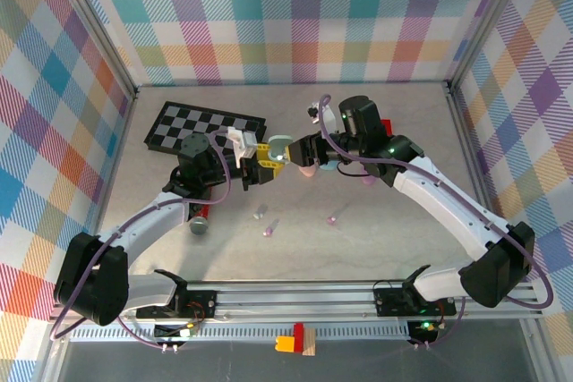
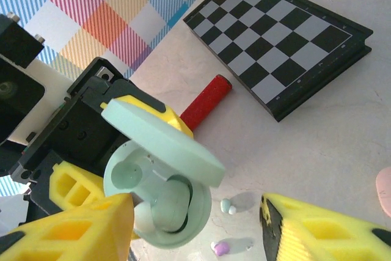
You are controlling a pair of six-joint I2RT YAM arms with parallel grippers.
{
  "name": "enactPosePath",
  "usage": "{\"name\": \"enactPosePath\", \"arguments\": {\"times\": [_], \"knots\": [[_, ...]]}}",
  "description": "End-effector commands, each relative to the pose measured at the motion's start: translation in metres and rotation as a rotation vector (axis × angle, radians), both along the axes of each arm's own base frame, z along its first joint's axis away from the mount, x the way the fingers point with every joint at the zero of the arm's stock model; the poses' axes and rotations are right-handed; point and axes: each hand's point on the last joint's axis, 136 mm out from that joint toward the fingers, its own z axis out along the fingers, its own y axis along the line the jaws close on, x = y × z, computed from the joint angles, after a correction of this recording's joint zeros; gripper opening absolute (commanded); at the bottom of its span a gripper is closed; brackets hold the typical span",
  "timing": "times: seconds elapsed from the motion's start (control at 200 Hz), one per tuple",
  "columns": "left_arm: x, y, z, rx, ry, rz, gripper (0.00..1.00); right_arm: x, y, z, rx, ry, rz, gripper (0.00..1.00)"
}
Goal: Insert wireless bluetooth earbuds into charging case
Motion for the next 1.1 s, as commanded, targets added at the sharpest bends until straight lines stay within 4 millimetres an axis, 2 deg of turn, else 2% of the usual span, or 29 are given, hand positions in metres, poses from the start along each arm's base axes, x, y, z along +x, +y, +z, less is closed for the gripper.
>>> {"name": "enactPosePath", "arguments": {"times": [0.0,0.265,0.485,0.625,0.82,1.095], "knots": [[0.008,-0.001,0.012,-0.025,-0.046,0.042,0.35,-0.002,-0.005,0.01,0.007,-0.018,-0.027,0.58],[0.013,-0.001,0.005,-0.009,-0.049,0.06,0.35,-0.006,0.007,0.012,-0.011,-0.015,0.009,0.43],[0.011,0.0,0.003,0.001,-0.05,0.059,0.35,-0.004,0.018,0.008,-0.027,-0.008,0.034,0.41],[0.01,0.001,0.005,0.002,-0.056,0.06,0.35,0.0,0.019,0.0,-0.055,-0.002,0.022,0.35],[0.007,0.001,0.008,0.003,-0.063,0.056,0.35,0.004,0.019,-0.011,-0.094,0.011,0.017,0.33],[0.008,0.001,0.006,0.011,-0.062,0.057,0.35,0.008,0.015,-0.008,-0.106,-0.006,-0.007,0.22]]}}
